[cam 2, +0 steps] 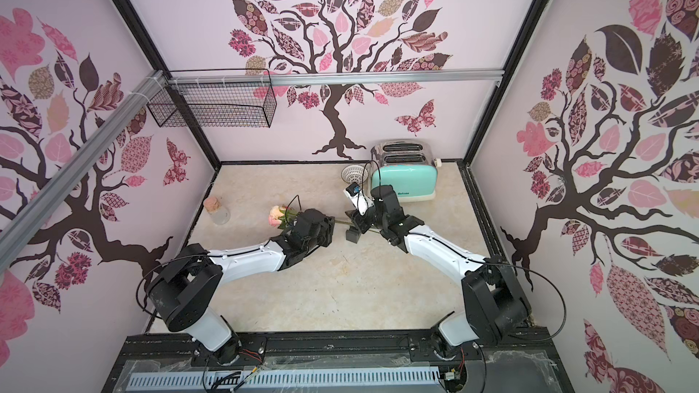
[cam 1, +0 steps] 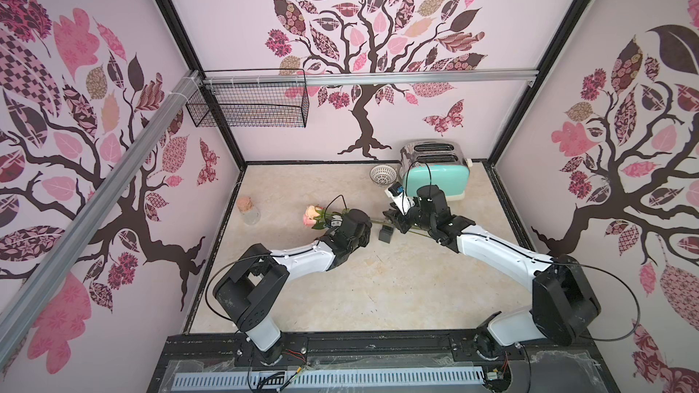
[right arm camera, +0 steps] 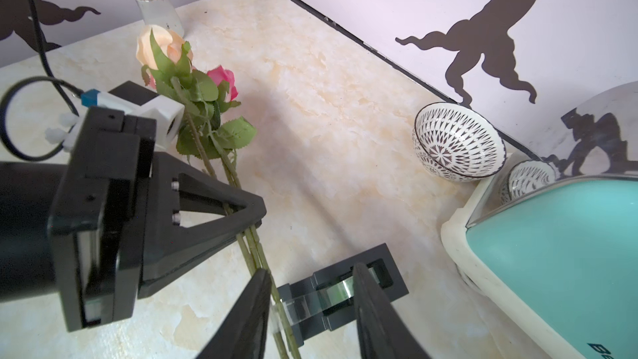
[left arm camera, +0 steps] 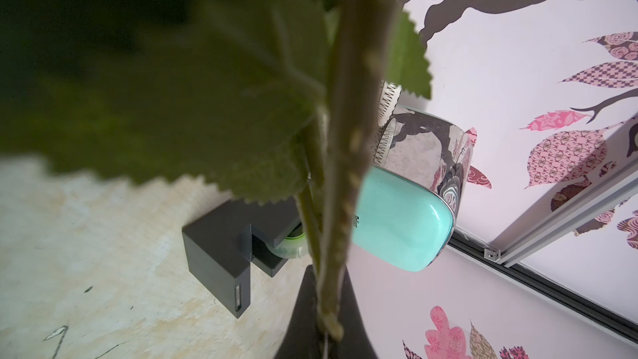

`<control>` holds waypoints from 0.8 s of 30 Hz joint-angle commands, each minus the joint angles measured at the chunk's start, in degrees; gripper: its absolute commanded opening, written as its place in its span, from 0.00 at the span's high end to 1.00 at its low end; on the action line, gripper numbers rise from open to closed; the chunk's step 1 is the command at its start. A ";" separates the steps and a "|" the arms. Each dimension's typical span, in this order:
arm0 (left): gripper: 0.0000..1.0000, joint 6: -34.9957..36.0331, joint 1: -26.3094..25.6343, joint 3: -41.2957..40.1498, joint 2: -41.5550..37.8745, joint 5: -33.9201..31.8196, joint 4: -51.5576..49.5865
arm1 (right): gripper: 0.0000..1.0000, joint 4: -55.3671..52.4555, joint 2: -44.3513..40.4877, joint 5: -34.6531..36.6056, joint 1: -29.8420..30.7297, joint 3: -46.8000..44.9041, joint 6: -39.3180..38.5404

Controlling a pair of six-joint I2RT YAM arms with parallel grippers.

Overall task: Wrap bouquets with tape
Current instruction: Stick the tape to the bouquet.

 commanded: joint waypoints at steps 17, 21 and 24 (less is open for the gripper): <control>1.00 0.69 -0.20 0.78 -1.10 -0.90 1.10 | 0.55 0.43 4.03 4.50 -3.75 3.18 6.79; 1.00 0.85 -0.19 0.74 -1.18 -0.89 1.07 | 0.54 0.13 5.27 3.27 -4.36 3.75 7.41; 1.00 0.76 -0.15 0.76 -1.11 -0.81 1.17 | 0.54 -1.71 6.89 -1.51 -4.81 5.22 6.36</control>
